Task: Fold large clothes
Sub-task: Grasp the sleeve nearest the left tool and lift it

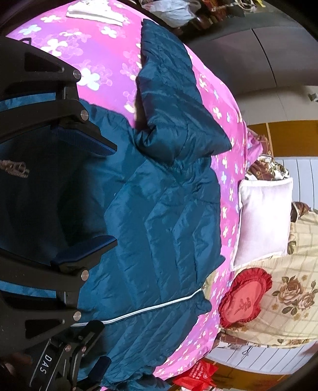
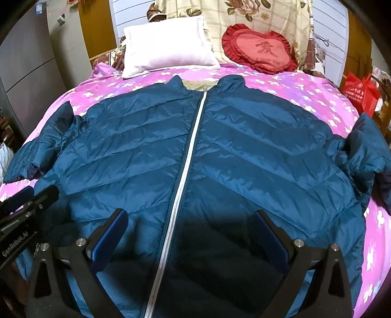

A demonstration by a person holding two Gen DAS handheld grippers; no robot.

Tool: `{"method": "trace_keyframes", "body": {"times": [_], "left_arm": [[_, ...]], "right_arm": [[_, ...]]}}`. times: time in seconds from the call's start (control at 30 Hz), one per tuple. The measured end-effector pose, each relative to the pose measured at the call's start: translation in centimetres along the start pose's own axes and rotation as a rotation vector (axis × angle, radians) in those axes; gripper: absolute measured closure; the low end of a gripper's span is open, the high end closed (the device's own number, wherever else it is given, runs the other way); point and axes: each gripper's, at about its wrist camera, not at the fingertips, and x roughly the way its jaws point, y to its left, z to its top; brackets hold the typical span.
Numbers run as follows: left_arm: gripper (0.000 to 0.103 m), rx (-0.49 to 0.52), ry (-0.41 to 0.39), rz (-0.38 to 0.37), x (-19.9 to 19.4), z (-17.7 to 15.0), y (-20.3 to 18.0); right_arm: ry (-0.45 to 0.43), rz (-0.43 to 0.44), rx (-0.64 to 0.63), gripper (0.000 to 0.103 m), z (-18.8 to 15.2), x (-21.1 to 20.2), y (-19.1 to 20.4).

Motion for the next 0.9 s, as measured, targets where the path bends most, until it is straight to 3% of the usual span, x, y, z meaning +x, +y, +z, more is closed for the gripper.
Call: {"method": "trace_keyframes", "body": {"times": [0.57, 0.73, 0.9], "left_arm": [[0.059, -0.044, -0.026, 0.125, -0.2, 1.9, 7.5], [0.059, -0.130, -0.026, 0.155, -0.6, 3.2, 12.8], [0.059, -0.277, 0.003, 0.206, 0.7, 4.1, 20.9]], "right_arm": [[0.007, 0.025, -0.032, 0.000, 0.7, 1.9, 1.6], [0.014, 0.032, -0.027, 0.000, 0.7, 2.1, 1.4], [0.018, 0.034, -0.039, 0.000, 0.7, 2.1, 1.5]]}}
